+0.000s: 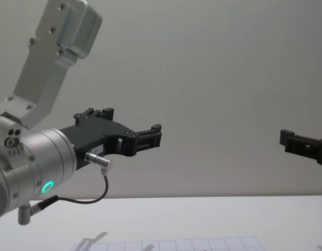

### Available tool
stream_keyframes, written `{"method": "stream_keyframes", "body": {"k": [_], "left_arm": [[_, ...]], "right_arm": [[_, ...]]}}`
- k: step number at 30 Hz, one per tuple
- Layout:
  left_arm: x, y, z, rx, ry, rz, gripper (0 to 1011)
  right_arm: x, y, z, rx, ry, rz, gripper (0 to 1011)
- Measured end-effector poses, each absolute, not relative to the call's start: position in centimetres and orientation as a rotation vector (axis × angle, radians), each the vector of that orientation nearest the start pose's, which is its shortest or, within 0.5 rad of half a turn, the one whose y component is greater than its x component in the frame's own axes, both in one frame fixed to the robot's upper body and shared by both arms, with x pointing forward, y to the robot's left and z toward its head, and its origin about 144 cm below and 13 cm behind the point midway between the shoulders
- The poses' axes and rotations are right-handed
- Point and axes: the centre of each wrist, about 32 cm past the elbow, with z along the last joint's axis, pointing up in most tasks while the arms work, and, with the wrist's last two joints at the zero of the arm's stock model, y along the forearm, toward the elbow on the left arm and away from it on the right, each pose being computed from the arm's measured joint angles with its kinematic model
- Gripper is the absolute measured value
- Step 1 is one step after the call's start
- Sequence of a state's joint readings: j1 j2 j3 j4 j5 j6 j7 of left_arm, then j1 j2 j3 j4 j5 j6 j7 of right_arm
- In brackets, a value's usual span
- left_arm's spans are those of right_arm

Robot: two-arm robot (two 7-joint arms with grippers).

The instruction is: Use the one hand to pick up the stamp and affix it onto the A4 paper.

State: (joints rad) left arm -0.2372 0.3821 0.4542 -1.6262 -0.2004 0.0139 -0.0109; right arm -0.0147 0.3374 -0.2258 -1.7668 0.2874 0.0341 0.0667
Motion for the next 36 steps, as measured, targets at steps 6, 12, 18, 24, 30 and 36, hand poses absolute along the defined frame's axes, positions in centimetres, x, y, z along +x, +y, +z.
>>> {"method": "stream_keyframes", "body": {"k": [6, 12, 18, 24, 30, 36], "left_arm": [[49.20, 19.84, 120.44, 0.061, -0.268, 1.124, 1001], [49.20, 19.84, 120.44, 0.061, -0.268, 1.124, 1001], [49.20, 19.84, 120.44, 0.061, -0.268, 1.124, 1001], [49.20, 19.84, 120.44, 0.061, -0.268, 1.124, 1001], [49.20, 19.84, 120.44, 0.061, -0.268, 1.124, 1001], [49.20, 19.84, 120.44, 0.061, -0.268, 1.124, 1001]], "right_arm": [[44.33, -23.71, 118.87, 0.026, -0.075, -1.230, 1001], [44.33, -23.71, 118.87, 0.026, -0.075, -1.230, 1001], [44.33, -23.71, 118.88, 0.026, -0.075, -1.230, 1001], [44.33, -23.71, 118.87, 0.026, -0.075, -1.229, 1001], [44.33, -23.71, 118.87, 0.026, -0.075, -1.230, 1001], [44.33, -23.71, 118.87, 0.026, -0.075, -1.230, 1001]]}}
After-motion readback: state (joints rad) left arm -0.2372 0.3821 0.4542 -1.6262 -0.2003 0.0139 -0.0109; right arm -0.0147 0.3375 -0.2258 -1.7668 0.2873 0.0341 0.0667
